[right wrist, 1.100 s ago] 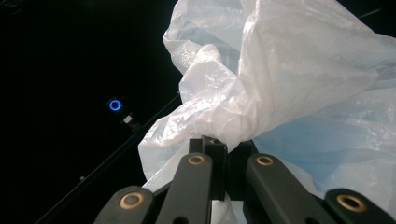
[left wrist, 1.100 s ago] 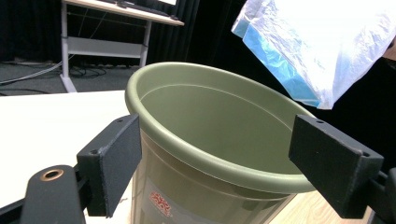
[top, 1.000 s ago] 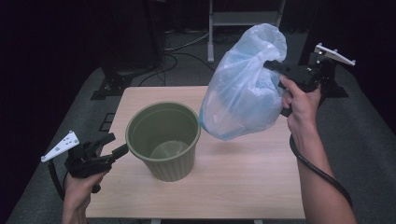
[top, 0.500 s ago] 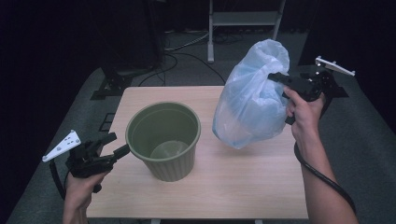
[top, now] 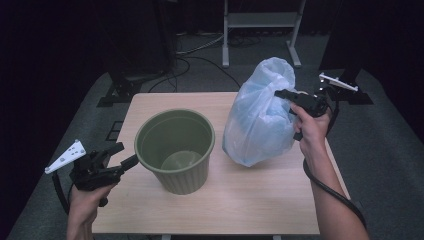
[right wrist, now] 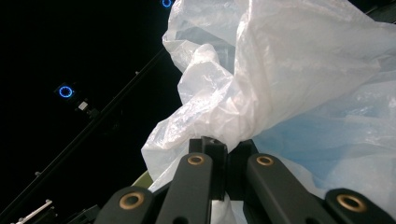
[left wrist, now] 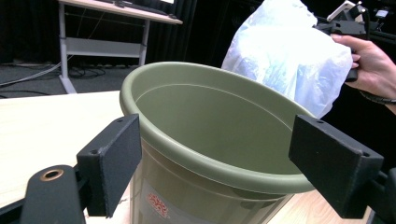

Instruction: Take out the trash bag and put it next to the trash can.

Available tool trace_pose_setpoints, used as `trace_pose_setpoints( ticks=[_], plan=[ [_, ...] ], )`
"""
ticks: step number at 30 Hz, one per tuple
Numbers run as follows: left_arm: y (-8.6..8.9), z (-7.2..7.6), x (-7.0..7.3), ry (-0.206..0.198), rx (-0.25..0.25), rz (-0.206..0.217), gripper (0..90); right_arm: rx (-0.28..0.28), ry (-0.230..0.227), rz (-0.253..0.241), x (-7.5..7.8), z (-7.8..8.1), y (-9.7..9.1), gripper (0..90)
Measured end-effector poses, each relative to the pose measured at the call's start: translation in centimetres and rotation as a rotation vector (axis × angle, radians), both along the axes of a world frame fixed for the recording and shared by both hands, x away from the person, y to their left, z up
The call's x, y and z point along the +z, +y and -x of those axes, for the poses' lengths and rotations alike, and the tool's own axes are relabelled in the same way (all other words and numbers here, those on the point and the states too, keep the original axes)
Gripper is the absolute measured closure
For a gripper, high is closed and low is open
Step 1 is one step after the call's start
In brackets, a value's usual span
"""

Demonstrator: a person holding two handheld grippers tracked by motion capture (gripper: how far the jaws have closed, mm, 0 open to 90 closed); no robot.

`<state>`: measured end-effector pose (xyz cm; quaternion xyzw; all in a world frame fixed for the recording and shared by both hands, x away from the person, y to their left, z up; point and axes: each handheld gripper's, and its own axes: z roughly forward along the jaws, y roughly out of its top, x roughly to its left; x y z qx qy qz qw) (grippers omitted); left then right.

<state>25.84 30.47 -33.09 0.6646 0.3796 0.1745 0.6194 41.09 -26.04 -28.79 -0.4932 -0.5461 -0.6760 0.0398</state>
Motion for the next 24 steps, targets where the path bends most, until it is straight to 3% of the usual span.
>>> trace_pose_setpoints(
  ticks=[24],
  plan=[
    [-0.3,0.2,0.3,-0.011,-0.014,0.007,15.9,0.045,0.071,0.019,-4.7,-0.9,3.5,90.0]
  ],
)
